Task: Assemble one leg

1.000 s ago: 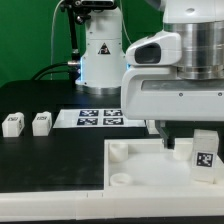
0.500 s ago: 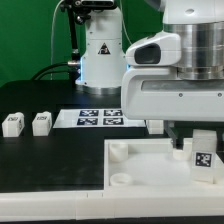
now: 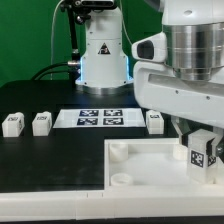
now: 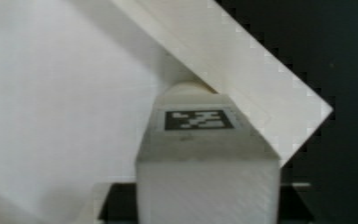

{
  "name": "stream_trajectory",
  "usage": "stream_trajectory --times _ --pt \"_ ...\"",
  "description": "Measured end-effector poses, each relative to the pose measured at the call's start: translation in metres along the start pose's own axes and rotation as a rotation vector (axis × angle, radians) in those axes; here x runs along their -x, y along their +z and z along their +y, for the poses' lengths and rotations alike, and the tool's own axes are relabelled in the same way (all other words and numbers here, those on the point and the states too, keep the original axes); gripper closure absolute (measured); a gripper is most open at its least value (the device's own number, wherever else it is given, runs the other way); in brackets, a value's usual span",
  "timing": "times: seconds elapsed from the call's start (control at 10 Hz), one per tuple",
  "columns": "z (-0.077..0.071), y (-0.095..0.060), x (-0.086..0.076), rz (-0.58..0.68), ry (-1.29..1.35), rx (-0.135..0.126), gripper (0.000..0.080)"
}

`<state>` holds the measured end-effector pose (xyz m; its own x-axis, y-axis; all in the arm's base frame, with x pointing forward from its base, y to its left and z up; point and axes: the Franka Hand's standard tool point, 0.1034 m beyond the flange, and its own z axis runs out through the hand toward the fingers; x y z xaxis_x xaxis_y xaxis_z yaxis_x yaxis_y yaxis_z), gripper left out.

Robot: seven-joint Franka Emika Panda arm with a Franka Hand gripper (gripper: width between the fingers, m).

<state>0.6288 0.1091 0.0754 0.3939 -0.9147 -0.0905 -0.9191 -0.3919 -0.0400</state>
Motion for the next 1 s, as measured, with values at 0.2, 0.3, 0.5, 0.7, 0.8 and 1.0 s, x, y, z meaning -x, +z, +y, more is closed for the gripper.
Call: stream_trajectory --times 0.2,0.3,0.5,0.7,0.8,1.0 --pt "0.001 0.0 -0.003 -0.037 0.356 -0.007 0.0509" --pt "0.0 0.001 0.003 -0.031 0.707 -0.027 0.0508" --pt "0.0 0.001 0.003 -0.022 0.714 -0.028 0.0454" --pt "0.0 0.002 0.004 -0.023 0.674 -0.027 0.0272" --pt "0.002 0.003 0.006 -0.006 0.469 -0.017 0.0272" --pt "0.001 0.004 0.015 0.011 0.127 -0.001 0.0158"
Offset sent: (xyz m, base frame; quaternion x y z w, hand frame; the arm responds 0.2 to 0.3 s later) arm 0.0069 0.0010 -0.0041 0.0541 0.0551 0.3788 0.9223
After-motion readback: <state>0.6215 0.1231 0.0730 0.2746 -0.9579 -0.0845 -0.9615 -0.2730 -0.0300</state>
